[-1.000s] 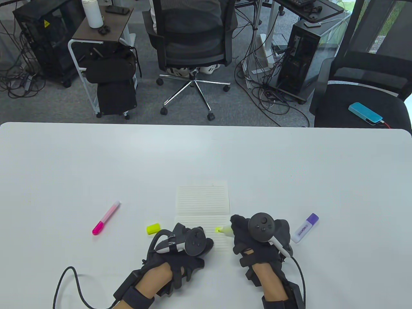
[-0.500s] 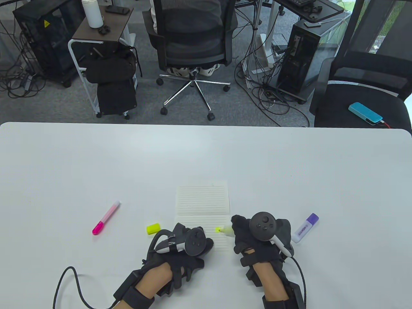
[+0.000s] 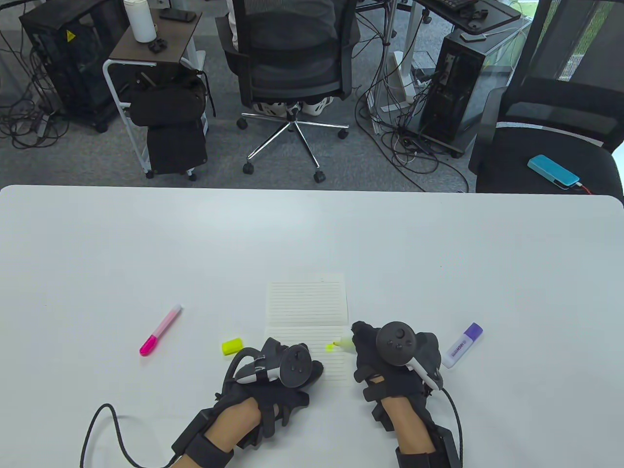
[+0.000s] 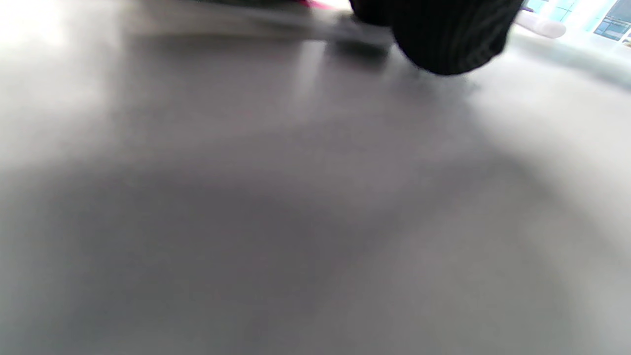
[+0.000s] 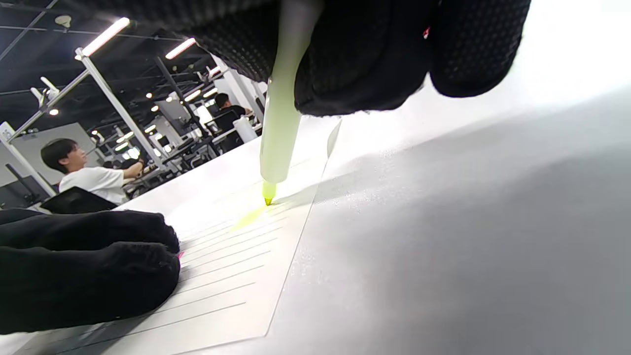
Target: Apply highlighter ink on paper
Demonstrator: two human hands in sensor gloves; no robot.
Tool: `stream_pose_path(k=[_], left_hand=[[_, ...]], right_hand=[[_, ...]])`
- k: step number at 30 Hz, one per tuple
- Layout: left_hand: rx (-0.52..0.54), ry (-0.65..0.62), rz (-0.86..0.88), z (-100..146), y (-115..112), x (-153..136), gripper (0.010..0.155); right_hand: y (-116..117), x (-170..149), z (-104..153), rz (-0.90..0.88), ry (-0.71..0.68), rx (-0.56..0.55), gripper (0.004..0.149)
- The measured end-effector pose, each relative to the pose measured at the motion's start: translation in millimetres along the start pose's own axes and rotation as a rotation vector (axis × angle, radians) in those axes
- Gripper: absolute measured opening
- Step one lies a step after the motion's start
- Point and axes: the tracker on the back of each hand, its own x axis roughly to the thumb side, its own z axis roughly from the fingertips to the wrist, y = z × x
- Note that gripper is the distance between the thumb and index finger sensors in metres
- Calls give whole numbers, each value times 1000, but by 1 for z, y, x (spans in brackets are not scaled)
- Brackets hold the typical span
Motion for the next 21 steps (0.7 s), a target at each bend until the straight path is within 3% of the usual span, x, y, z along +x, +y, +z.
stream_pose_path(k=[2, 7, 11, 16, 21], left_hand=[[-1, 0, 0, 0, 0, 0, 70], [0, 1, 2, 0, 0, 0, 70], [0, 1, 2, 0, 0, 0, 70], [-1, 1, 2, 0, 0, 0, 70], [-1, 0, 2, 0, 0, 0, 70]], right_hand=[[-3, 0, 2, -4, 6, 46, 38], [1, -1, -2, 8, -2, -11, 38], [-2, 0, 0, -15, 5, 51, 38], [2, 0, -2, 15, 1, -22, 38], [-2, 1, 1, -4, 2, 42, 38]])
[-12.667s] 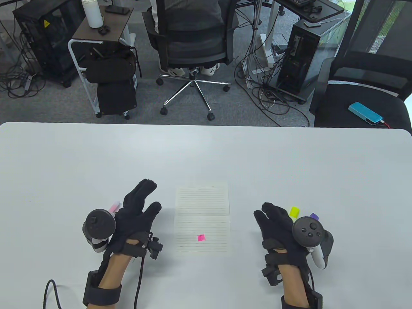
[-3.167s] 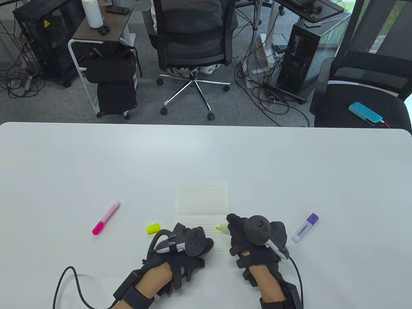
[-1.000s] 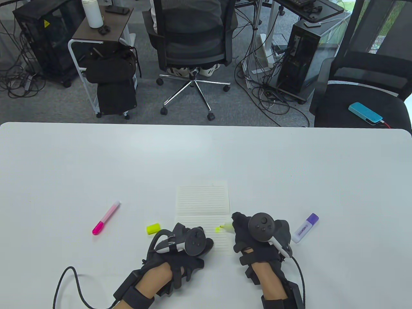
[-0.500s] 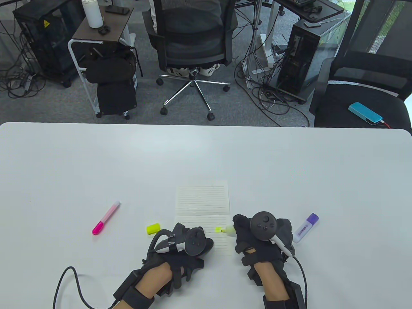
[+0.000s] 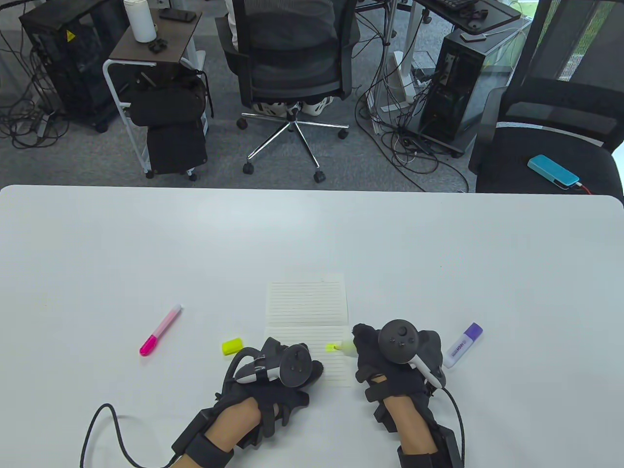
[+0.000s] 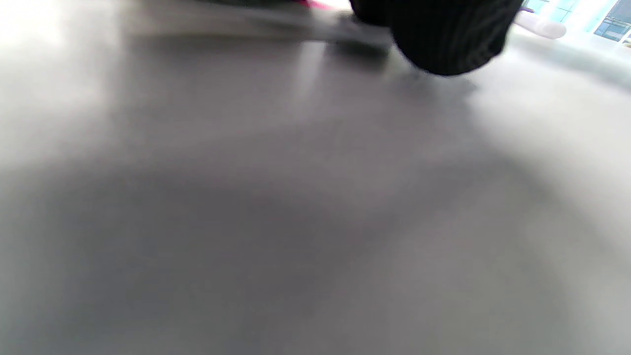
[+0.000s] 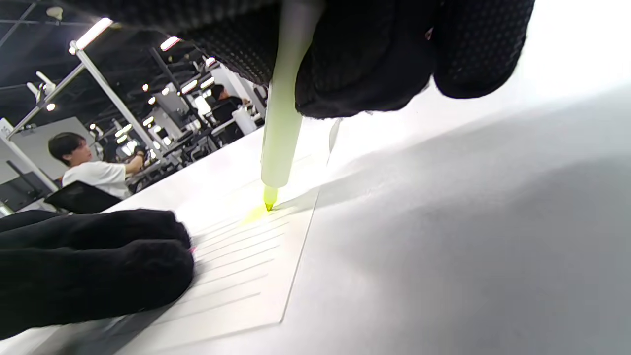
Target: Apply highlighter ink on paper
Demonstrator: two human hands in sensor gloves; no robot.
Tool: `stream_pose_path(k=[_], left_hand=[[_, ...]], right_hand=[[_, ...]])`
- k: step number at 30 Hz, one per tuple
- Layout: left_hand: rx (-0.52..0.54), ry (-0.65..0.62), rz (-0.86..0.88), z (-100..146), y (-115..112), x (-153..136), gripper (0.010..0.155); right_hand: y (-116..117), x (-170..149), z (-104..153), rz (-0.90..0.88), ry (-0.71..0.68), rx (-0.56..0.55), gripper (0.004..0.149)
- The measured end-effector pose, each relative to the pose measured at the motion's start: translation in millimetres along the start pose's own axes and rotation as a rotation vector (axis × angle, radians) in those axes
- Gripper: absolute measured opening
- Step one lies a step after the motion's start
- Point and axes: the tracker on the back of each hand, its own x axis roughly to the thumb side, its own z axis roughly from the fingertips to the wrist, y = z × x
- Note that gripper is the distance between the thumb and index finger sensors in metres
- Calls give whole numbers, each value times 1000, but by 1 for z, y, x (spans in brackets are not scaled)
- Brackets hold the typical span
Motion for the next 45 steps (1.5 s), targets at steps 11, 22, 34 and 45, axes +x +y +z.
stream_pose_path(k=[11, 22, 34, 45], left_hand=[[-1, -1, -2, 0, 0, 0, 70], [1, -2, -4, 0, 0, 0, 70], [0, -1, -6, 0, 0, 0, 70], [2, -1, -6, 0, -1, 0, 70]], right_hand=[[0, 0, 0, 13, -2, -32, 38], [3, 2, -2, 8, -19, -31, 38], [1, 0, 0, -5, -12, 2, 38], [0, 0, 0, 33, 13, -5, 38]])
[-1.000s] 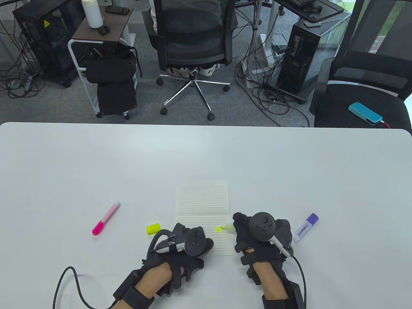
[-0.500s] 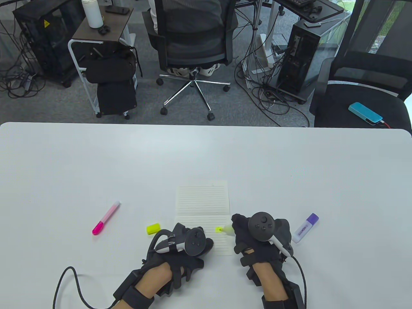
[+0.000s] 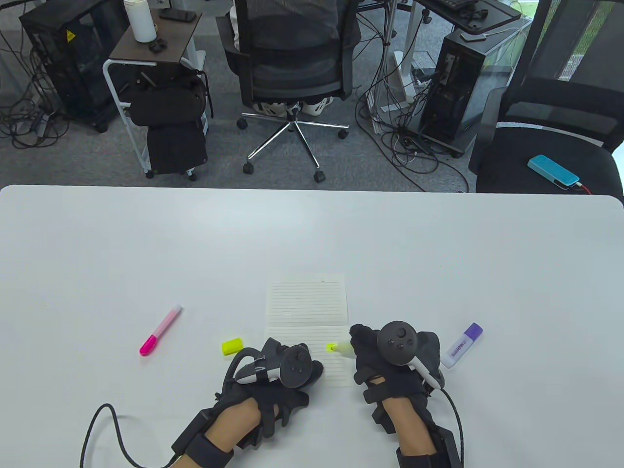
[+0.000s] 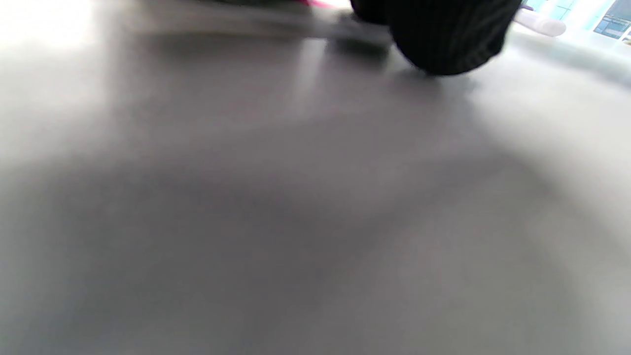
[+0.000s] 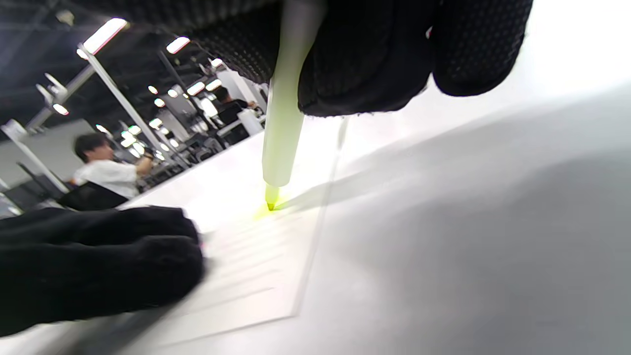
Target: Apply highlighter ink on paper
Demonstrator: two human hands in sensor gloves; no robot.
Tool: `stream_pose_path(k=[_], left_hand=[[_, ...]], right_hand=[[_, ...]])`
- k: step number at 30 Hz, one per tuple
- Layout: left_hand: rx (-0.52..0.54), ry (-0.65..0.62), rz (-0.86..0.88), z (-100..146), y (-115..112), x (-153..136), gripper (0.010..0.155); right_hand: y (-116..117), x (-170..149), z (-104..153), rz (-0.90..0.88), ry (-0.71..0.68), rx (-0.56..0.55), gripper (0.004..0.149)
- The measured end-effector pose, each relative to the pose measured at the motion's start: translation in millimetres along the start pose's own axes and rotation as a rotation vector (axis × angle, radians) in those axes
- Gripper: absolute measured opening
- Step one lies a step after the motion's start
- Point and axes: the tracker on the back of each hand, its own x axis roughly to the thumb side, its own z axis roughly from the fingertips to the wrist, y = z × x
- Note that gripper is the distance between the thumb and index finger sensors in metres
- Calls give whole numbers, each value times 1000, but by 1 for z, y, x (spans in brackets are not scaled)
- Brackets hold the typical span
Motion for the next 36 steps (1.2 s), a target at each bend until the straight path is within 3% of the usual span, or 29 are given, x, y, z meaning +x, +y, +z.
stream_pose_path(k=[4, 9, 14, 17, 22, 25, 28, 29, 32, 36], left_hand=[[0, 0, -6, 0, 0, 0, 71], [7, -9, -12, 1, -1, 0, 71], [30, -21, 7, 0, 0, -1, 69], [57, -35, 28, 2, 3, -2, 68], [262, -81, 184, 19, 28, -14, 62], [484, 23, 252, 42, 53, -41, 57], [574, 206, 265, 62, 64, -74, 54], [578, 293, 250, 67, 65, -89, 54], [446, 476, 242, 68, 56, -120, 58], [229, 554, 265, 56, 38, -133, 69]], right_hand=[[-4, -1, 5, -20, -8, -48, 38], [-10, -3, 14, -261, -92, -162, 39], [-17, -4, 20, -240, -137, -248, 40], [-18, -6, 21, -319, -167, -267, 40], [-23, -8, 25, -400, -193, -271, 43], [-24, -10, 27, -456, -209, -290, 45], [-26, -10, 29, -461, -220, -299, 46], [-26, -10, 29, -459, -222, -297, 46], [-25, -10, 28, -456, -228, -282, 45], [-24, -10, 28, -449, -234, -262, 45]])
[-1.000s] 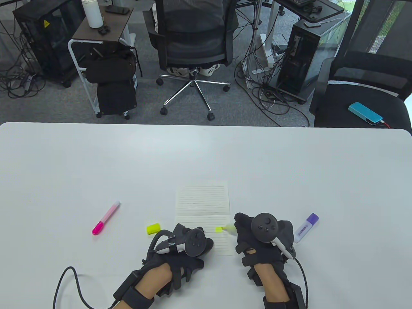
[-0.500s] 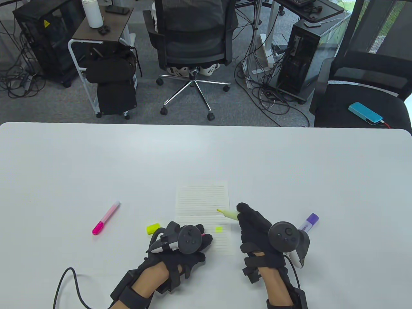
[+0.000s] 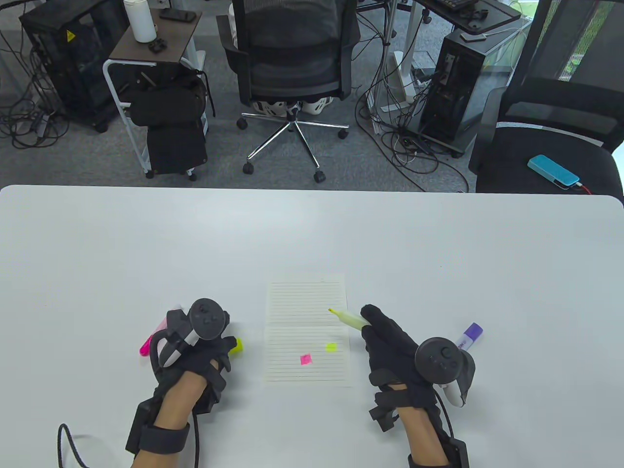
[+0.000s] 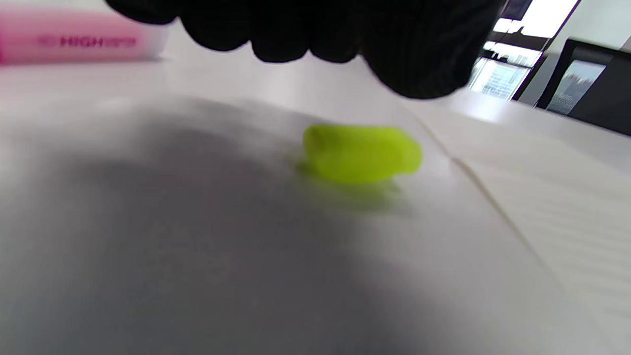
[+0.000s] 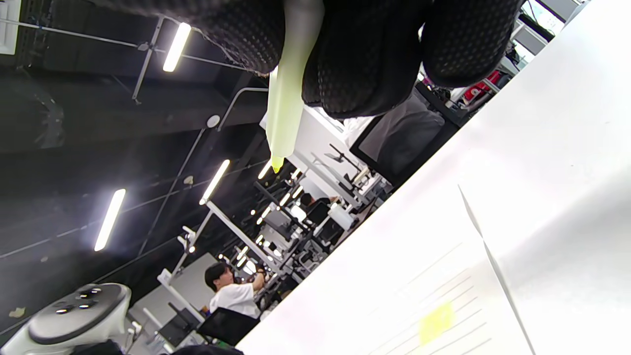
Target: Apply highlighter ink on paper
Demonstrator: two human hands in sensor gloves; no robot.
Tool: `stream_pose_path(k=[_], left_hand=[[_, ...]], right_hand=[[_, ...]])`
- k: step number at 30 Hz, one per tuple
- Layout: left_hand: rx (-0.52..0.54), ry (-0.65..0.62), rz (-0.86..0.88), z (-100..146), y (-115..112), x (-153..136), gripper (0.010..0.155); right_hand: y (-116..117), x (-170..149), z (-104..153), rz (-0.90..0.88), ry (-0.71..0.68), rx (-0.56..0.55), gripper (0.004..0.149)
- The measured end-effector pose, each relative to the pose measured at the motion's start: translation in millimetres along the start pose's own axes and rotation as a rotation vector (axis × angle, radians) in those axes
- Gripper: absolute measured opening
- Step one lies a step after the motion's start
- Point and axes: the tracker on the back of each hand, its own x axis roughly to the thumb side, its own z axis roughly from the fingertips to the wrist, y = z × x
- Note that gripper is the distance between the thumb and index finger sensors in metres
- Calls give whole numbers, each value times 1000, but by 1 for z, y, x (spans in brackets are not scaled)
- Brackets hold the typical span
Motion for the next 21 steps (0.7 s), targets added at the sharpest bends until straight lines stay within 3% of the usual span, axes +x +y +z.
stream_pose_path(k=[6, 14, 19, 21], left_hand=[[-46, 9, -155, -12, -19, 14, 67], [-69, -23, -95, -19, -19, 8, 61], [7, -56, -172, -12, -18, 20, 61], [61, -111, -127, -5, -12, 26, 62]], right_hand=[[2, 0, -1, 6, 1, 35, 45], [7, 0, -2, 13, 2, 67, 45], [13, 0, -3, 6, -17, 110, 45], [13, 0, -4, -22, -28, 126, 44]])
